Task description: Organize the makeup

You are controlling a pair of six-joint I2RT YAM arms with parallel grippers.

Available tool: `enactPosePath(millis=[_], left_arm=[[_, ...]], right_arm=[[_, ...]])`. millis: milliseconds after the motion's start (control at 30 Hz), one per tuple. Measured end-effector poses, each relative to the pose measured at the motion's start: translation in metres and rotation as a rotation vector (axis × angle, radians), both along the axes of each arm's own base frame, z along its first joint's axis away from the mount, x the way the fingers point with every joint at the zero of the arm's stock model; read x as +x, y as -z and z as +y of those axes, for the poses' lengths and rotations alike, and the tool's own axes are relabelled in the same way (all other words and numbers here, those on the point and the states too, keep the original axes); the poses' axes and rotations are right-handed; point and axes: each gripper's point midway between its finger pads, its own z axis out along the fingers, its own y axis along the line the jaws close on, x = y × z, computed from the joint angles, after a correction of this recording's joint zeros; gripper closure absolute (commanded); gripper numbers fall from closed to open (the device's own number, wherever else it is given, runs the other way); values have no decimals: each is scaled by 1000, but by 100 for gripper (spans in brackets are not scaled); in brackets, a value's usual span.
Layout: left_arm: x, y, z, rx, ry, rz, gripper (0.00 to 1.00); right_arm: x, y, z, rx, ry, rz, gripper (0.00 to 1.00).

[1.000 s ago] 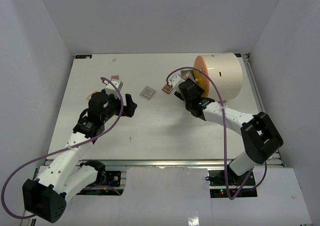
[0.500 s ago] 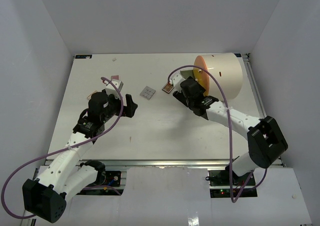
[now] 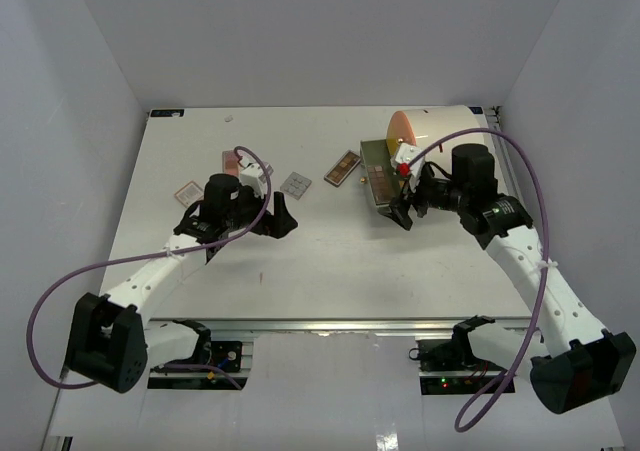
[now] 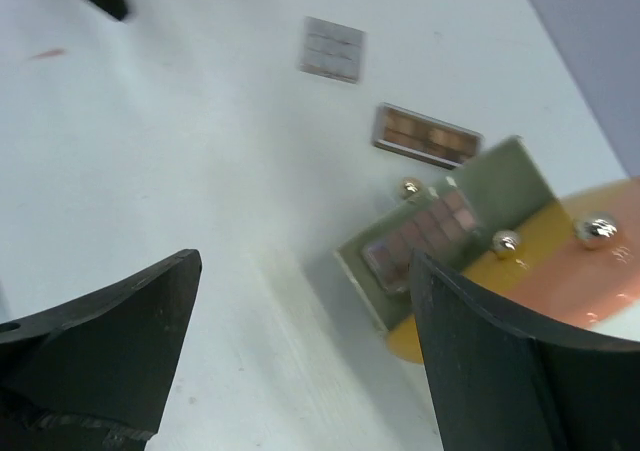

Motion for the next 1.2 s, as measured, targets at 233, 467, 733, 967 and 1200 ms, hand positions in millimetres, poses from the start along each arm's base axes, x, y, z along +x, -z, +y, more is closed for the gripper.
enactPosePath(millis=[233, 467, 733, 967, 1200], left_arm=[[56, 1, -52, 54, 28, -12, 2], [132, 53, -101, 189, 7, -14, 2], [210, 95, -127, 318, -67, -44, 3], [229, 94, -139, 338, -62, -74, 9], [230, 111, -144, 366, -42, -66, 14]], right_arm=[[-38, 40, -21, 169, -112, 175, 10], [-52, 19, -29, 266, -162, 134, 10], [-56, 6, -33, 292, -171, 91, 10], [-56, 5, -35, 304, -161, 105, 10], [-54, 4, -38, 311, -146, 107, 10]])
